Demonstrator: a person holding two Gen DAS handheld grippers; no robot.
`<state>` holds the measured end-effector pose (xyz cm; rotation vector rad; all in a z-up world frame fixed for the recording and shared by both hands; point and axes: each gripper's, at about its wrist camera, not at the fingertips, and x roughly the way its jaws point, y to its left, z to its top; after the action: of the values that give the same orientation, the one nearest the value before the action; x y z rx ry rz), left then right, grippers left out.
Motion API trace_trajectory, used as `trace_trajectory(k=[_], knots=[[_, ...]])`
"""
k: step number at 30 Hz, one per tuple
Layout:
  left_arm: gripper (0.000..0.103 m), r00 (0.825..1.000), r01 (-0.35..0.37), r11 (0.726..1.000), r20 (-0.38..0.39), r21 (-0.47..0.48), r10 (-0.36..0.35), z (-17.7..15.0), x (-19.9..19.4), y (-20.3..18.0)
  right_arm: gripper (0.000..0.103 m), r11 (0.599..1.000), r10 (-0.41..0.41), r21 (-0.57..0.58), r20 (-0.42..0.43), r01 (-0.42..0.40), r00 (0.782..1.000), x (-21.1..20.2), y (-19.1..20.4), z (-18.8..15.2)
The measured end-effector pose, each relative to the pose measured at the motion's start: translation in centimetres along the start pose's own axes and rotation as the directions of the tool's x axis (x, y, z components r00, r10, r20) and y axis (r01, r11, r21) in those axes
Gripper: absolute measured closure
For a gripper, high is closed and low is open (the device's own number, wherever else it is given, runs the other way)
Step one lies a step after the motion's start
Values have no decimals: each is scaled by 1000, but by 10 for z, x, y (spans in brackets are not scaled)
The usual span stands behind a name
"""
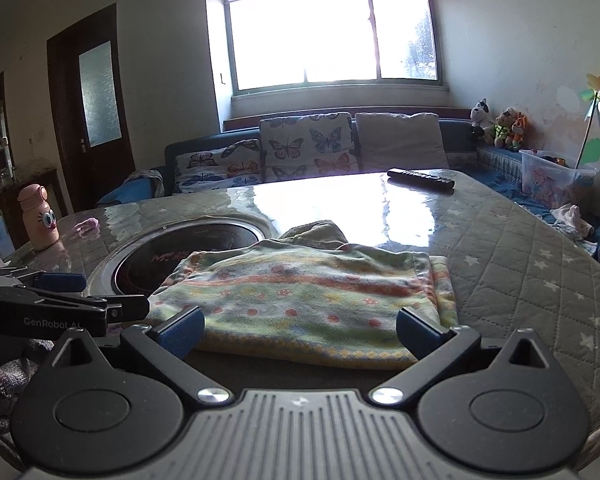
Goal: Fold clothes
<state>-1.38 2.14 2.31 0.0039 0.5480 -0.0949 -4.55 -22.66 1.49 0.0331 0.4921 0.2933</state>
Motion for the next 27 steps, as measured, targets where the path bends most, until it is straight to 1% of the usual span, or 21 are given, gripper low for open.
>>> trace_trajectory(k=[6, 12, 16, 19, 27], knots=[[0, 1000, -4, 1000, -3, -27, 4, 6, 4, 9, 0, 1000, 2, -23, -6, -2, 1000, 8, 5, 10], [0, 1000, -6, 999, -20, -51, 5, 13, 16, 17, 0, 999, -2, -36, -29, 1, 1000, 21, 6, 13], [0, 1000, -7, 998, -29, -54, 5, 16, 25, 20, 0, 999, -10, -50, -54, 7, 999, 32, 6, 11], [0, 999, -12, 998, -49, -62, 9, 17, 32, 22, 0, 998, -21, -55, -55, 18, 998, 37, 5, 10], [0, 997, -31, 999, -77, -44, 27, 18, 49, 23, 0, 997, -49, -68, -77, 44, 996, 59, -4, 7]])
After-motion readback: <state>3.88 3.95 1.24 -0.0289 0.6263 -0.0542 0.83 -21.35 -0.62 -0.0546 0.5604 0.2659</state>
